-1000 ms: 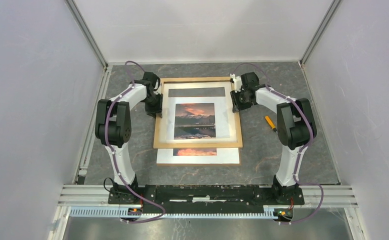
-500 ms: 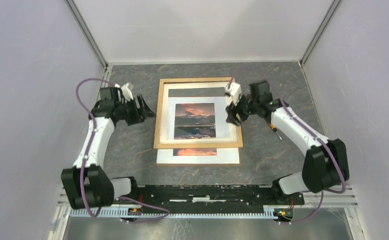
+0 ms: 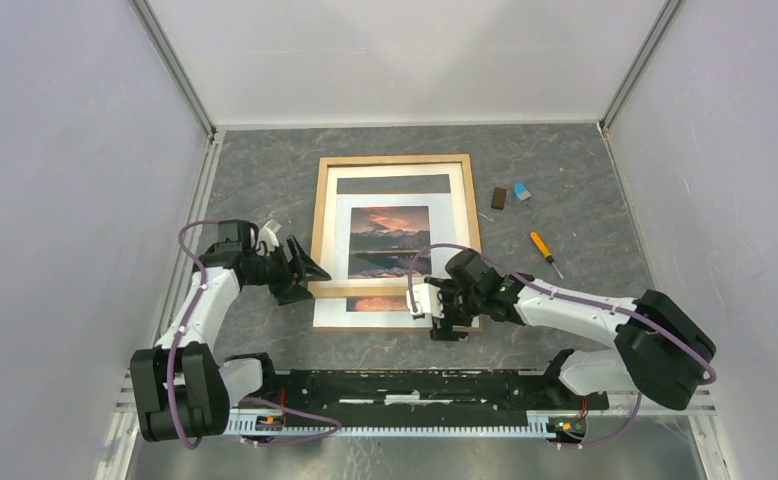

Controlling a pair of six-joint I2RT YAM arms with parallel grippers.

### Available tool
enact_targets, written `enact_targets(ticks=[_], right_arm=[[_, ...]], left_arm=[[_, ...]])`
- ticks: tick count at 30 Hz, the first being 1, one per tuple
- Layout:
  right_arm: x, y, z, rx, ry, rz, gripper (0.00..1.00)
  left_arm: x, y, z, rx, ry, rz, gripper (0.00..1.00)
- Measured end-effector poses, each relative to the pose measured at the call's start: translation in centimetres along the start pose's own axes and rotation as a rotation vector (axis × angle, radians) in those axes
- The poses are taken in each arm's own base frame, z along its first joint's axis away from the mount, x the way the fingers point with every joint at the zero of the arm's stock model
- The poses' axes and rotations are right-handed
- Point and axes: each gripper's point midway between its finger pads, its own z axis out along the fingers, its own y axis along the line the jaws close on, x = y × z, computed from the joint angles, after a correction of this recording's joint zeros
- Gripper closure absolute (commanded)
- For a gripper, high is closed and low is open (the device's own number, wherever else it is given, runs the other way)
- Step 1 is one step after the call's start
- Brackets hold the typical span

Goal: Take the photo out of the frame

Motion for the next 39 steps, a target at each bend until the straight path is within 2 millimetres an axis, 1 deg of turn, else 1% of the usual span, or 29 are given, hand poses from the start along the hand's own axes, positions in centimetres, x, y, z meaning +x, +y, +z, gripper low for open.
enact_targets(ticks=[3,8,12,14,17,21,24,27,32,34,36,39], right_arm=[[-1.2,0.2,1.0,0.007,-0.014,-0.077,0.11],[-2.4,0.7,2.6,0.019,-0.016,-0.165,0.15],[-3.7,0.5,3.6,0.066,-0.033,-0.222,0.21],[-4.3,-0.1,4.1,0.097,-0.040,-0.230,0.22],[-5.1,-1.5,4.8,0.141,-0.036,-0.216,0.24],[-6.1,-3.1,5.8,0.172,-0.039,-0.212,0.27],[-6.5,-4.3,6.2,0.191,-0.040,-0.203,0.29],[-6.5,-4.9,6.4,0.197,-0.040,-0.202,0.30],[-6.5,-4.7,6.5,0.169,-0.048,-0.222,0.33],[-6.4,-4.6,6.5,0.155,-0.050,-0.226,0.33],[-6.4,-4.5,6.5,0.142,-0.048,-0.226,0.34],[-6.4,-4.5,6.6,0.126,-0.046,-0.220,0.35]], left_arm=[[0.7,0.6,0.1,-0.020,0.017,-0.031,0.22],[1.3,1.7,0.0,-0.084,0.031,-0.068,0.22],[1.8,3.2,-0.2,-0.170,0.036,-0.100,0.24],[1.9,4.0,-0.2,-0.215,0.040,-0.116,0.26],[1.9,5.1,-0.1,-0.269,0.047,-0.150,0.28],[1.8,5.8,0.2,-0.287,0.063,-0.197,0.32],[1.6,6.3,0.7,-0.295,0.074,-0.216,0.37],[0.4,6.3,1.1,-0.294,0.055,-0.202,0.42],[-4.6,5.0,1.1,-0.251,-0.068,-0.086,0.47],[-6.0,4.9,1.2,-0.241,-0.099,-0.058,0.48],[-6.8,5.6,1.7,-0.247,-0.102,-0.062,0.48],[-6.4,7.3,2.3,-0.271,-0.077,-0.103,0.51]])
